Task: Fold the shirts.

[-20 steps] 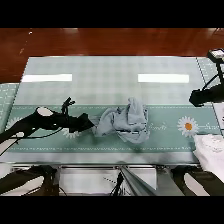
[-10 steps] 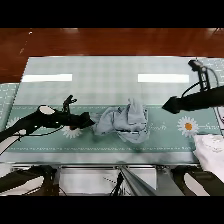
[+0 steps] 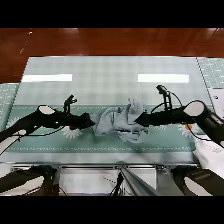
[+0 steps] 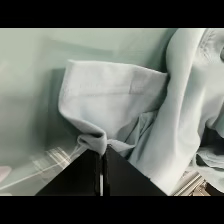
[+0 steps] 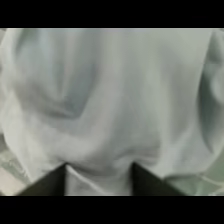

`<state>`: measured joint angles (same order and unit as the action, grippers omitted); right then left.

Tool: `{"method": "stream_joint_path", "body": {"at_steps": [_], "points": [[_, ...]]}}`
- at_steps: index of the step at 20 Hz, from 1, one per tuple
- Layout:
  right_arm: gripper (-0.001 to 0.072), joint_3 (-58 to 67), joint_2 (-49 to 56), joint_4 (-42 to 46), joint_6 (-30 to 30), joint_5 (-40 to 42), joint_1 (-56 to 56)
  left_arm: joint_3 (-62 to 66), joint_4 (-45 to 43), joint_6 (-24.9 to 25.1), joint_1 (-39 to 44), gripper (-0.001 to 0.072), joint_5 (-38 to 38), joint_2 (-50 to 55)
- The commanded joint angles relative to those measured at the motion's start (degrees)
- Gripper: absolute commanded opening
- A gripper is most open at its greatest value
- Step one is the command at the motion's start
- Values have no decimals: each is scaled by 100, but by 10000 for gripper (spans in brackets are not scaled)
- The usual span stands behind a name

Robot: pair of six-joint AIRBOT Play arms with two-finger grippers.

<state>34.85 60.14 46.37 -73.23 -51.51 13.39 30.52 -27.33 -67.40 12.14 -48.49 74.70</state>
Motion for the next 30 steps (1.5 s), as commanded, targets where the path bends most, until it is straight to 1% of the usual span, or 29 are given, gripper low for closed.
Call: {"method": "stream_joint_path", "body": {"at_steps": [1,2,7,10,13,17,19,20,22,24,27,28,29,30], "points": [[62,-15,216,-81,-144,726,269,7,13,76,-101,25,-17,-144],[29,116,149,-4,-96,538,181,9,13,79,-208,25,-15,-267],[28,1351,-752,1198,-144,-573,-514,413,9,138,-911,24,-20,-1248],[29,2090,-1250,1377,-186,-960,-863,1132,11,136,-1198,24,-17,-2048],[28,2789,-1541,1368,-323,-1102,-953,2249,11,138,-1333,24,7,-2717],[28,3917,-1668,1537,-358,-1556,-953,4113,-170,136,-1403,24,-2,-3128],[28,4474,-1668,1729,-730,-1919,-953,5051,-605,70,-1401,23,-48,-3171],[28,4699,-1668,1746,-918,-2118,-953,5449,-848,-57,-1403,23,-175,-3171],[28,5086,-1668,1694,-1213,-2634,-953,6033,-1447,-612,-1401,23,-656,-3169],[28,5298,-1668,1652,-1375,-3279,-953,6214,-1731,-1045,-1401,23,-1521,-3180],[28,5340,-1659,1707,-1534,-4741,-951,6120,-2109,-1502,-1390,23,-3418,-3154],[28,5329,-1648,1812,-1578,-5248,-951,6006,-2264,-1611,-1390,22,-3921,-3154],[28,5257,-1650,1939,-1596,-5486,-951,5827,-2382,-1637,-1390,23,-4319,-3156],[27,5117,-1679,1993,-1600,-5477,-922,5593,-2430,-1648,-1390,23,-4531,-3156]]}}
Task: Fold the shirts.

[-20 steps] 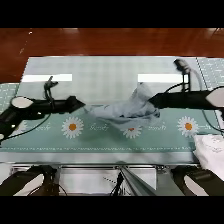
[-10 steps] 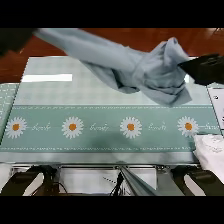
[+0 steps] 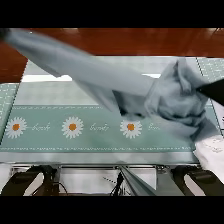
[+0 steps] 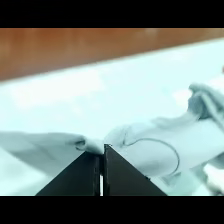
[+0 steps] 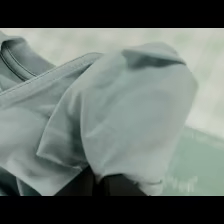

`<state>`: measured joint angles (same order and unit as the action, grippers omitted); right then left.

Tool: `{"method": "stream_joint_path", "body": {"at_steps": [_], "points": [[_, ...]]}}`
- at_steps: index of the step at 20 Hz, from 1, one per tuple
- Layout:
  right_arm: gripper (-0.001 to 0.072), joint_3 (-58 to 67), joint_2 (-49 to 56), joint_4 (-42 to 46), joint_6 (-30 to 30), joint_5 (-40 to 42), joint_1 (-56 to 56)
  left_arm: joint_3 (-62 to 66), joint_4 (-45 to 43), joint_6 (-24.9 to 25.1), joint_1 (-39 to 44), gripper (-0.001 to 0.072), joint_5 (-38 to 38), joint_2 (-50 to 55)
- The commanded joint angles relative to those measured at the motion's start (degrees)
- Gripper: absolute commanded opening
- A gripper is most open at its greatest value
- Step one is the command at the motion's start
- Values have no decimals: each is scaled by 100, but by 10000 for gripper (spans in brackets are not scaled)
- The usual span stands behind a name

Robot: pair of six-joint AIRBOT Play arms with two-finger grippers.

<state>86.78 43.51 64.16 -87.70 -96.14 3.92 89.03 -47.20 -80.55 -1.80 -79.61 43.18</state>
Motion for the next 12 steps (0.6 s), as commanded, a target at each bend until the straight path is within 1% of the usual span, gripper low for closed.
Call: {"method": "stream_joint_path", "body": {"at_steps": [1,3,4,7,9,10,12], "points": [[27,-282,-9,188,-144,-1001,22,-605,-444,-332,4,23,-1484,-28],[28,-1029,70,201,-116,-796,24,-1399,-442,-310,4,23,-1410,-44],[28,-1537,129,201,-98,-415,24,-1825,-439,-306,4,23,-1217,-44],[28,-2771,551,201,85,1397,22,-3206,-424,-144,4,24,-188,9],[28,-3110,1128,197,136,2540,22,-4063,-380,-92,4,24,485,109],[28,-3119,1497,92,133,2914,22,-4478,-330,-79,24,25,796,170],[28,-3119,2168,-560,138,3348,20,-5136,-317,157,166,25,1222,339]]}}
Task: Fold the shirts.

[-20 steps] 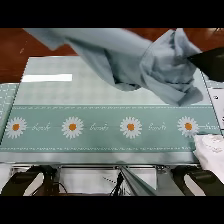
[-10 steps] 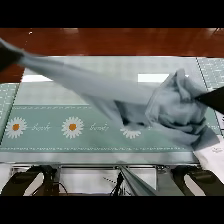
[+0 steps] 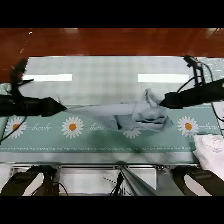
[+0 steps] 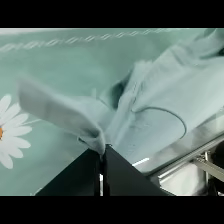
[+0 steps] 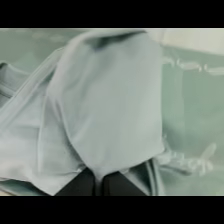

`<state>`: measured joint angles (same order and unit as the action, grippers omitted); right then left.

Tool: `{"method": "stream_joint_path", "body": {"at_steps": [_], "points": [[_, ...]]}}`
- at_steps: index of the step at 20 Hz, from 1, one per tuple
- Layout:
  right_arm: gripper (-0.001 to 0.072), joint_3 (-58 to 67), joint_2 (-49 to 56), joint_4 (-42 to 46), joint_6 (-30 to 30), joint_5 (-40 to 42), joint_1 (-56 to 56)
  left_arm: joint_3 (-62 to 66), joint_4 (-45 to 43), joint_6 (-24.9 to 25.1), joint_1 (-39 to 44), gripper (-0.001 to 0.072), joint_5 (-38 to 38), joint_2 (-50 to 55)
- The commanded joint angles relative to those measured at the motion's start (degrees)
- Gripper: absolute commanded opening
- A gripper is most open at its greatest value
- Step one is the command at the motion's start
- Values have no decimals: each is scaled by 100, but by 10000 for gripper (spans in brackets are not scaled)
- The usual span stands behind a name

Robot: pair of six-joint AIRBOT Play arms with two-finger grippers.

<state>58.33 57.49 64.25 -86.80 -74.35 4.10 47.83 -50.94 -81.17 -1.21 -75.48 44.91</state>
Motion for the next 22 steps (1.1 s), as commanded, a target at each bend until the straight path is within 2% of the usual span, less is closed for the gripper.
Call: {"method": "stream_joint_path", "body": {"at_steps": [1,4,5,6,7,8,10,14,15,16,17,18,20,22], "points": [[28,-273,1056,-887,55,1329,2,-1272,57,251,192,25,966,267],[29,-273,1635,-1333,195,1788,0,-1738,57,249,369,25,1327,535],[56,-273,1674,-1307,267,1921,0,-1755,57,251,387,25,1342,610],[198,-254,1655,-1283,472,2000,-2,-1751,59,251,402,25,1357,660],[373,-164,1620,-1272,796,1923,-28,-1751,59,251,402,25,1360,686],[449,-26,1582,-1259,1091,1709,-105,-1751,55,271,402,25,1362,688],[450,385,1436,-752,1272,1005,-407,-1751,55,273,402,25,1357,686],[451,417,1071,2013,1132,-407,-1246,-1751,55,273,402,25,1357,686],[451,195,1023,2155,1139,-603,-1593,-1751,55,273,402,25,1360,686],[451,-162,933,1838,1137,-597,-2031,-1753,52,273,402,25,1357,686],[451,-634,828,1119,1292,-470,-2511,-1753,55,271,402,25,1357,686],[453,-1121,745,291,1679,-376,-2931,-1753,52,271,402,25,1357,686],[503,-1904,706,-907,2227,-181,-3447,-1753,55,271,402,25,1357,686],[503,-2404,710,-1272,2428,74,-3501,-1751,55,269,402,25,1357,686]]}}
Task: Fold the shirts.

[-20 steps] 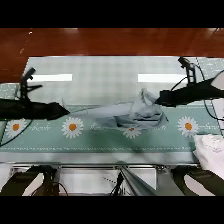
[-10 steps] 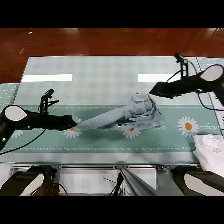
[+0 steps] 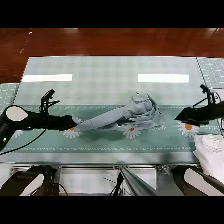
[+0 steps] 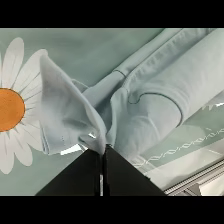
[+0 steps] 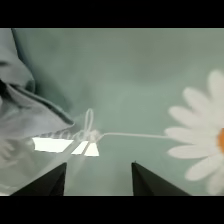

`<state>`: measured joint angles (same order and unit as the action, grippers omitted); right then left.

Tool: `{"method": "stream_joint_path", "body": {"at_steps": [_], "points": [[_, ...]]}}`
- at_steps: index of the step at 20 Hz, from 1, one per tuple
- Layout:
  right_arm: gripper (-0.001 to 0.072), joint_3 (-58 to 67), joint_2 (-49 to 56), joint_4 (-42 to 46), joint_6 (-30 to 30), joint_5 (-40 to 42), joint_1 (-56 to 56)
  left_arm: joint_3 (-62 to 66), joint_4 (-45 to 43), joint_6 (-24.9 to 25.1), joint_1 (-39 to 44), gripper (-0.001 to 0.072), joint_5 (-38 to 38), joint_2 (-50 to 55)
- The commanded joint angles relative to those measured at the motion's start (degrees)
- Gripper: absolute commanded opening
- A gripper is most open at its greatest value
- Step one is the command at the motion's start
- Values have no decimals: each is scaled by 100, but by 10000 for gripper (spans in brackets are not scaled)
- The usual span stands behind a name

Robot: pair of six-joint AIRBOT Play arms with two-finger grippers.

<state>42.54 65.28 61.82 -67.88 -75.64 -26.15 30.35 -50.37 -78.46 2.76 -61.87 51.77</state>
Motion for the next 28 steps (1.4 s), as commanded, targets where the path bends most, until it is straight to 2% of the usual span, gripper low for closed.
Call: {"method": "stream_joint_path", "body": {"at_steps": [1,6,10,12,13,15,16,19,22,25,28], "points": [[503,-992,-68,-1099,608,326,-415,-2,0,-2,4,25,-7,0],[502,-1419,-68,-1849,793,1462,426,-2,2,-4,4,25,-7,0],[482,-1419,-63,-1884,164,2774,1504,-2,2,-4,4,25,-2,0],[479,-1416,57,-1886,-9,2966,1934,-2,4,-4,4,25,-4,0],[420,-1416,146,-1882,-4,2911,2070,-2,2,-2,4,25,-4,0],[109,-1412,184,-1779,0,2730,2168,-2,2,-2,0,25,-4,0],[28,-1377,114,-1740,2,2594,2135,0,2,0,0,25,-4,0],[28,-938,-468,-1416,31,1947,1878,210,-4,4,0,24,-7,-7],[28,-146,-1309,-1193,22,999,1482,977,-2,136,0,24,-7,-35],[28,769,-2094,-1178,-92,258,1078,2262,-7,199,-39,25,-2,-122],[27,1803,-2752,-1182,-267,160,870,4030,-7,197,-238,24,234,-273]]}}
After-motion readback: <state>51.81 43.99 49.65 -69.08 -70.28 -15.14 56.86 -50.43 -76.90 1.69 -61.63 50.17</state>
